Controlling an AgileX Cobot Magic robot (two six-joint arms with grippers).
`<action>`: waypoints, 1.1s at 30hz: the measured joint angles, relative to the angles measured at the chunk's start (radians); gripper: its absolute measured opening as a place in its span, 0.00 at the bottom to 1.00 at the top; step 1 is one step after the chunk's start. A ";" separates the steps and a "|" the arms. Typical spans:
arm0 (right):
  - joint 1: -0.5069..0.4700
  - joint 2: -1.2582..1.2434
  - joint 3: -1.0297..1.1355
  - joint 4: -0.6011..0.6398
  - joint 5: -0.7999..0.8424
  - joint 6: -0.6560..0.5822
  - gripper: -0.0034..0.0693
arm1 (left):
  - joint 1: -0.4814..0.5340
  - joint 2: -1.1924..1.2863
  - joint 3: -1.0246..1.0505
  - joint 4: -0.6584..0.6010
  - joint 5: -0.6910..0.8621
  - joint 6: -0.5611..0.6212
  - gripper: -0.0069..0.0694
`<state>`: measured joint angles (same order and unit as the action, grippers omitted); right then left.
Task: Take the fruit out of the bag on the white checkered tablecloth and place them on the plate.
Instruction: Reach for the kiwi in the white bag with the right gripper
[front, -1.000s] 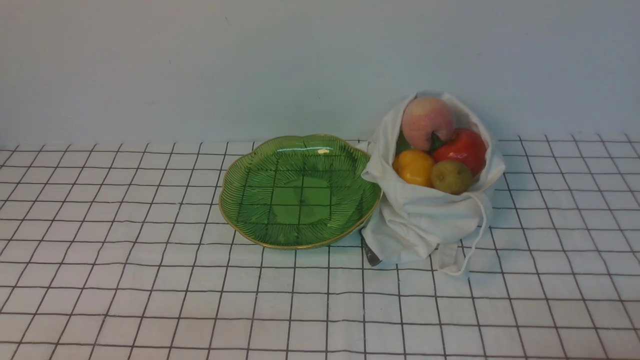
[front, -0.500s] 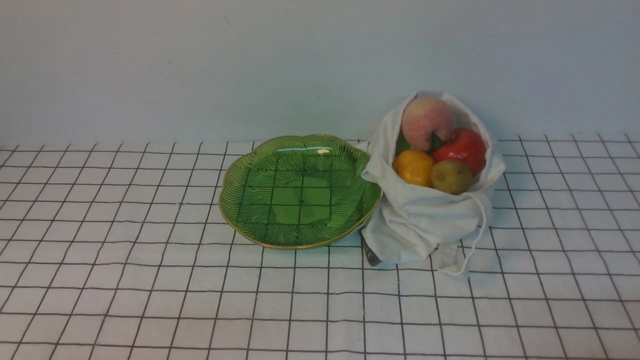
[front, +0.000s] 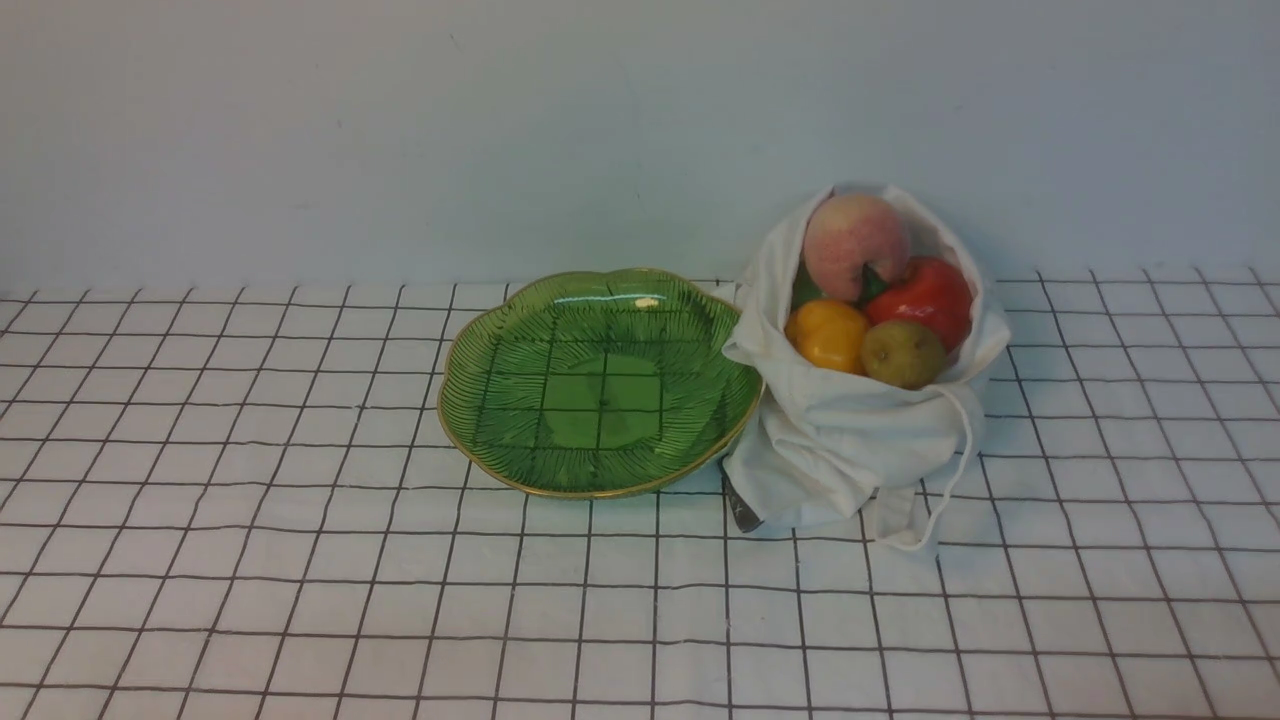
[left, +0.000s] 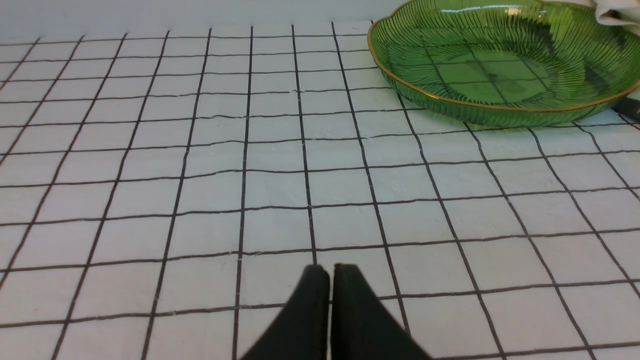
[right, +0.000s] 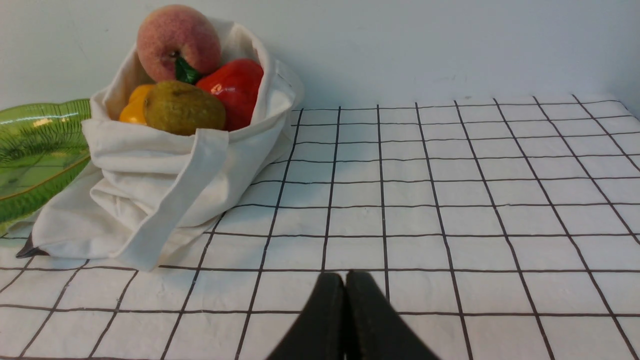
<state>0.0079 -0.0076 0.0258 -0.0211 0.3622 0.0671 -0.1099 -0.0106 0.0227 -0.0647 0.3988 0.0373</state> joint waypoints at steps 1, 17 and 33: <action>0.000 0.000 0.000 -0.001 0.000 0.000 0.03 | 0.000 0.000 0.000 0.000 0.000 0.000 0.08; 0.000 0.000 0.003 0.757 -0.093 0.345 0.03 | 0.000 0.000 0.000 0.000 0.000 0.000 0.08; 0.000 0.256 -0.516 0.593 0.043 -0.306 0.03 | 0.000 0.000 0.000 0.000 0.000 0.000 0.08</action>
<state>0.0079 0.2481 -0.4900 0.5716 0.4051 -0.2393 -0.1099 -0.0106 0.0227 -0.0647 0.3988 0.0373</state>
